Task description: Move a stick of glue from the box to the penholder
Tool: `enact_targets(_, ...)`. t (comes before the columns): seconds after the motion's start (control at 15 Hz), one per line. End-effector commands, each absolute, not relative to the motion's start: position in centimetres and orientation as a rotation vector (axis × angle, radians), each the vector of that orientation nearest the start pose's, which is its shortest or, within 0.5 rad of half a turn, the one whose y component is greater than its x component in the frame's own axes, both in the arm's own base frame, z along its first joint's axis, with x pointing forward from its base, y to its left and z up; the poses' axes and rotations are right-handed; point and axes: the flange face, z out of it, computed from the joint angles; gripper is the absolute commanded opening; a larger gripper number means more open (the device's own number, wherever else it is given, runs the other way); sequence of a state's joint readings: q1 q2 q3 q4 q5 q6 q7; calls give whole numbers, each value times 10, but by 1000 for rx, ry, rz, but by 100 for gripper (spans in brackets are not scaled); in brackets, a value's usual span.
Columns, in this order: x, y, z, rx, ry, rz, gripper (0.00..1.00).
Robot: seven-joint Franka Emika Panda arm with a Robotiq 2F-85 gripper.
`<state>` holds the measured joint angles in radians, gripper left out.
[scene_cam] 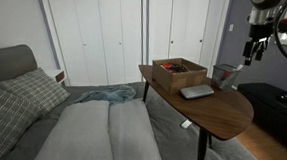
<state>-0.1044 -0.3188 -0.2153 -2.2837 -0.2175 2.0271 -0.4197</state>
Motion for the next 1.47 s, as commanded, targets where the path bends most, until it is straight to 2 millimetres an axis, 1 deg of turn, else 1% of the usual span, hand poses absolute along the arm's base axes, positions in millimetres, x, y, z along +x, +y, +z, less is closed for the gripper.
enact_targets(0.0,433,-162,484,-3268,-326,-11,100)
enact_targets(0.07,443,-158,492,-3257,-309,-137,100)
enact_targets(0.13,448,-154,499,-3245,-311,-221,100)
enact_targets(0.2,460,-146,512,-3229,-347,-345,100)
enact_targets(0.27,469,-138,523,-3218,-384,-430,100)
enact_targets(0.4,489,-112,550,-3180,-527,-574,100)
enact_targets(0.47,497,-95,560,-3154,-609,-622,100)
enact_targets(0.53,506,-80,567,-3121,-675,-681,100)
enact_targets(0.67,524,-44,575,-3030,-805,-772,100)
enact_targets(0.73,535,-24,566,-3005,-816,-780,100)
enact_targets(0.8,542,-11,562,-2989,-844,-786,100)
enact_targets(0.87,552,1,545,-2994,-823,-757,100)
enact_targets(1.07,573,30,512,-3020,-835,-683,100)
enact_targets(1.13,579,42,502,-3014,-825,-666,100)
enact_targets(1.2,584,51,495,-3015,-820,-649,100)
enact_targets(1.27,568,38,500,-3011,-844,-648,100)
enact_targets(1.33,572,44,492,-3009,-849,-631,100)
enact_targets(1.4,573,46,488,-3009,-853,-621,100)
